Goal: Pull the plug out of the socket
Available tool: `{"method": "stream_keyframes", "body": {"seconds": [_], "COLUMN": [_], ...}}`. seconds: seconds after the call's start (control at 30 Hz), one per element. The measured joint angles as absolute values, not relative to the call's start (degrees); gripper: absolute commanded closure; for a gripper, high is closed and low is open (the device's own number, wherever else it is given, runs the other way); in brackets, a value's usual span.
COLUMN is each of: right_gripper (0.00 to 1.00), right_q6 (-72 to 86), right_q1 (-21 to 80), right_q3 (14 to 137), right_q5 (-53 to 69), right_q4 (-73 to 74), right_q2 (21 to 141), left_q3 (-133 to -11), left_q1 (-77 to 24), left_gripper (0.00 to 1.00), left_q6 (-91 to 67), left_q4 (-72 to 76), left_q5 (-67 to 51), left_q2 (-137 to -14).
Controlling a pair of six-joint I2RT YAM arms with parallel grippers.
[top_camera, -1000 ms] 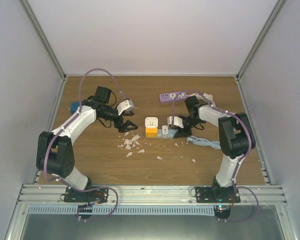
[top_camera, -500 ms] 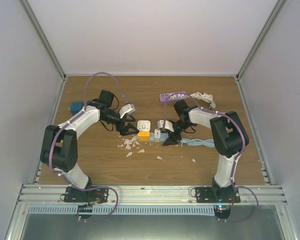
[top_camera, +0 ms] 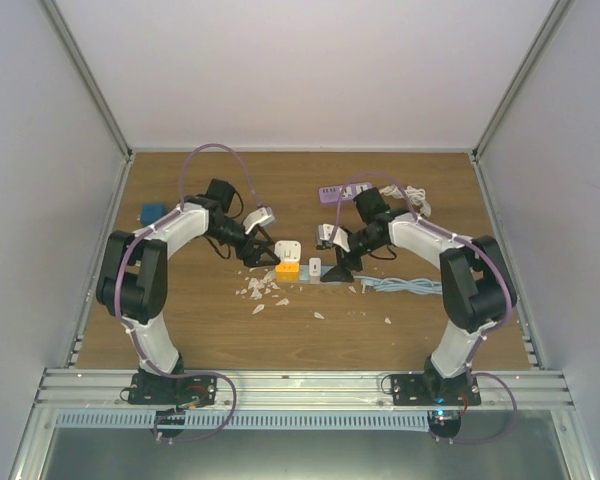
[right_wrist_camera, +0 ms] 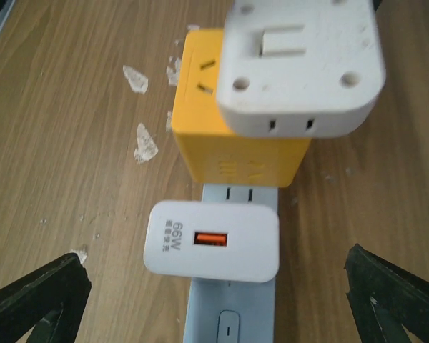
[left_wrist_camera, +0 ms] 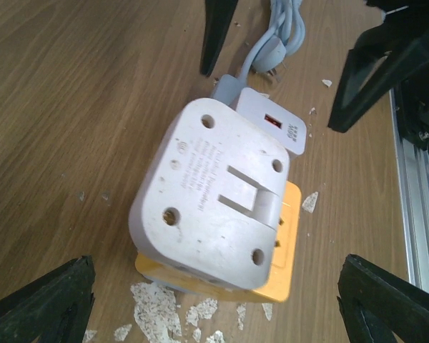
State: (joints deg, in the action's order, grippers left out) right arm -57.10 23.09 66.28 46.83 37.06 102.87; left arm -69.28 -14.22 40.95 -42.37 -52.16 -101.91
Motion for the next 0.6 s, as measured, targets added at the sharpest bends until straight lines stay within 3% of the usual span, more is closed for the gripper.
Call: {"method": "stream_keyframes", "body": {"seconds": [0.23,0.6], "right_gripper": [0.01,0.04], "right_q6": [-51.6,-42.3], "right_q1": [23.0,23.2], "right_q3": [62.5,60.5], "right_q5": [48.2,49.5], "right_q4": [30.0,19.4], "right_q2": [96.5,95.5], "left_q3": [-73.9,-75.7], "left_q1": [-14.2,-14.2], "left_gripper": [0.13,0.32], "left_q6": [41.7,45.5], "left_q4": [-45.2,-50.3], "left_q5": [-56.2,-63.6], "left_q2": [-107.1,-107.2]}}
